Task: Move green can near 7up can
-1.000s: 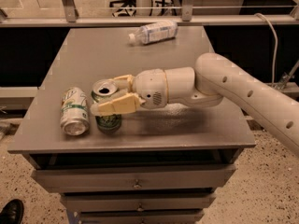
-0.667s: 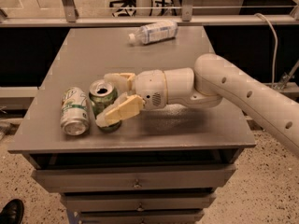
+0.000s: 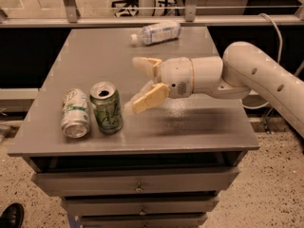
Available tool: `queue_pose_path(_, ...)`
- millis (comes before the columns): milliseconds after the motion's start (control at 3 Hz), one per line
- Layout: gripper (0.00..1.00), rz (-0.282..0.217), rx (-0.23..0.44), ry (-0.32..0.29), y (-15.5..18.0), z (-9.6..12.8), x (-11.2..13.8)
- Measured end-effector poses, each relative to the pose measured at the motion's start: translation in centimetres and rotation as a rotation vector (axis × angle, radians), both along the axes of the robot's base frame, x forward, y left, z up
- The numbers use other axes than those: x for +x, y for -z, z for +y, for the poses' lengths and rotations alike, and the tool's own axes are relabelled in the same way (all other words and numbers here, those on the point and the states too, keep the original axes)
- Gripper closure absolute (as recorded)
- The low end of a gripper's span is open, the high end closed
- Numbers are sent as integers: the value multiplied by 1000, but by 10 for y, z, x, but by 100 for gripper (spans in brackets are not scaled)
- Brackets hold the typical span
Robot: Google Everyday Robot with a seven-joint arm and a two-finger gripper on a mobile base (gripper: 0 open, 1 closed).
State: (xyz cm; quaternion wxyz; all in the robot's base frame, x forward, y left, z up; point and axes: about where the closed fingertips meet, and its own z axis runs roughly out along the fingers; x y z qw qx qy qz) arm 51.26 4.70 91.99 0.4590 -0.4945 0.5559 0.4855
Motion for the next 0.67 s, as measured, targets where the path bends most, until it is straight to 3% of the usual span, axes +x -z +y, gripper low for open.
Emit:
queue_pose_path(333,0,-88,-19,102,-26,-47,27)
queue_pose_path(667,0,-106,-15,119,-34,-54,32)
